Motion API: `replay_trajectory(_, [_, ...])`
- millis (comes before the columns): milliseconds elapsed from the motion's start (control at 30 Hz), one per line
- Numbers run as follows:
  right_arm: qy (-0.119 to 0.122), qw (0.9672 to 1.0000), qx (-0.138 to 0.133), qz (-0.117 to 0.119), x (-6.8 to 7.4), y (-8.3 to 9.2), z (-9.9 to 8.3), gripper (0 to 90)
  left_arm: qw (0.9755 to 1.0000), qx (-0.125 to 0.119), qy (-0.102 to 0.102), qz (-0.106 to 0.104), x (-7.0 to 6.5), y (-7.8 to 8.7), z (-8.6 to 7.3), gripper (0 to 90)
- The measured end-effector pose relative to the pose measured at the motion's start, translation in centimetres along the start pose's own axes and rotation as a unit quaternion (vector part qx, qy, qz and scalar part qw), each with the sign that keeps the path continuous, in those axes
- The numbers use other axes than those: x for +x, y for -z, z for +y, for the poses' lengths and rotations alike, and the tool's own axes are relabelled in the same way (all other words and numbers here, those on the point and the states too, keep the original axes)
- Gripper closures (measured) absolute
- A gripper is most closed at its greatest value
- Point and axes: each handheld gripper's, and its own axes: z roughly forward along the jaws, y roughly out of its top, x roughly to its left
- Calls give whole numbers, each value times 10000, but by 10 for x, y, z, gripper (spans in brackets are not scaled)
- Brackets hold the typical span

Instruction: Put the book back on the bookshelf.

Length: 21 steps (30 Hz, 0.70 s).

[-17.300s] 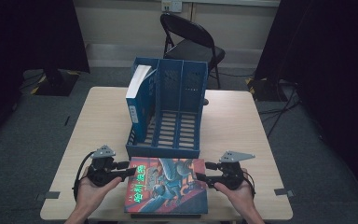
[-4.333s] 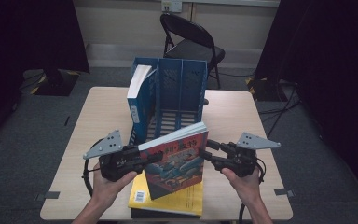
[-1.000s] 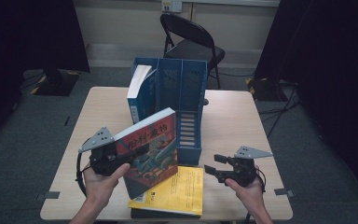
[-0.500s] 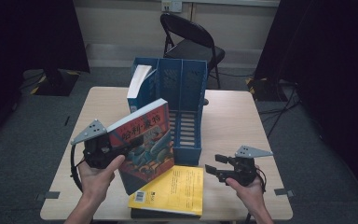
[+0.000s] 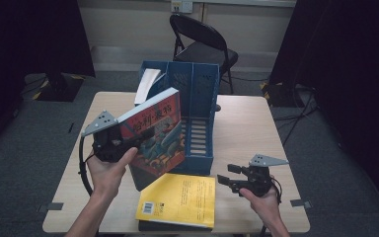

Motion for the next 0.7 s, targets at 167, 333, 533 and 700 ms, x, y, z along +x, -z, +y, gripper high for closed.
replay_trajectory(167, [-37, 10000, 11, 22, -1, 0, -1, 333, 9998, -122, 158, 57, 6, -6, 5, 747])
replay_trajectory(333, [-27, 10000, 47, 30, -1, -2, -2, 332, 9995, -146, 56, 270, 6, -14, 14, 747])
replay_trajectory(533, [-6, 9999, 107, 78, 0, -4, -2, 325, 9991, -167, 3, 388, 6, -27, 27, 747])
replay_trajectory(700, [-12, 9999, 137, 67, -1, -4, -3, 322, 9980, -158, 58, 602, 8, -39, 31, 747])
